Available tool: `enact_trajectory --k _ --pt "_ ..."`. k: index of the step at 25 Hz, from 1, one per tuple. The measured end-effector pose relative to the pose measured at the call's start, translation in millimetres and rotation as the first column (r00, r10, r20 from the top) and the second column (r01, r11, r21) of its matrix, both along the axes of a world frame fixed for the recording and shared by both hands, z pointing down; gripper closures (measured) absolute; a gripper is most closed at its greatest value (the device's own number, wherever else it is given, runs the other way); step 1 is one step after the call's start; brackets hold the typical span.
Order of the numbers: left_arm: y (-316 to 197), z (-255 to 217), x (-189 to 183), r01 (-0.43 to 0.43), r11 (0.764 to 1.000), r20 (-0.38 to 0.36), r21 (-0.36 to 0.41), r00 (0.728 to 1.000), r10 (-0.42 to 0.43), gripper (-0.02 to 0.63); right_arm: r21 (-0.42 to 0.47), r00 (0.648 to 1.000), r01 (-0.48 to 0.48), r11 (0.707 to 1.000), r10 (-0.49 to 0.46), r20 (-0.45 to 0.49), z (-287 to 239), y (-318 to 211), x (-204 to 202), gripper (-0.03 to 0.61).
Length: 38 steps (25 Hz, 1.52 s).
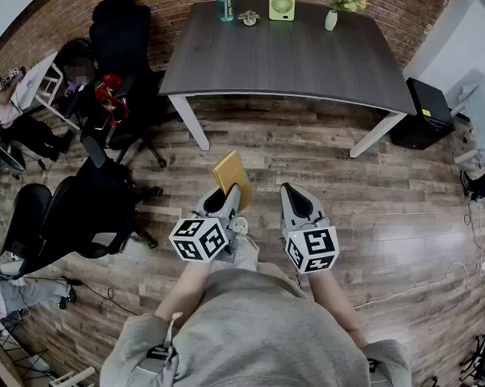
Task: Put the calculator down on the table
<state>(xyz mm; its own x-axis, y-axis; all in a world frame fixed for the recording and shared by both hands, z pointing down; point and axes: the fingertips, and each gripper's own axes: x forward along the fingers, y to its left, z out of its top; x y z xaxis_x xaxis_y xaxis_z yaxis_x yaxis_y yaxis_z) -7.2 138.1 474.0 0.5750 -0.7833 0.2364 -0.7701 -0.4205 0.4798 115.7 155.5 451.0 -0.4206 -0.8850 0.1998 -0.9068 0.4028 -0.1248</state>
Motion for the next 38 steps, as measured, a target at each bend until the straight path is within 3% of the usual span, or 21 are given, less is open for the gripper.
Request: enact_trajectory --k 9,18,38 --pt "40.7 -18.9 -64.1 0.002 1.000 -0.011 0.016 1.000 -0.002 0.524 0.008 1.000 0.001 1.000 -0.001 -0.016 -16.5 44.2 -59.8 0.577" --pt "31.8 -29.4 -119.1 -0.034 0.998 -0.010 0.048 0.999 0.035 0.523 0.019 0.999 -0.012 1.000 0.012 -0.039 -22.2 44.1 -119.4 0.577" --pt "-18.7 -24.1 -160.5 -0.058 0.997 -0.035 0.053 0.998 0.060 0.523 0.009 0.998 -0.055 0.998 0.055 -0.031 -16.4 -8.2 -160.0 0.577"
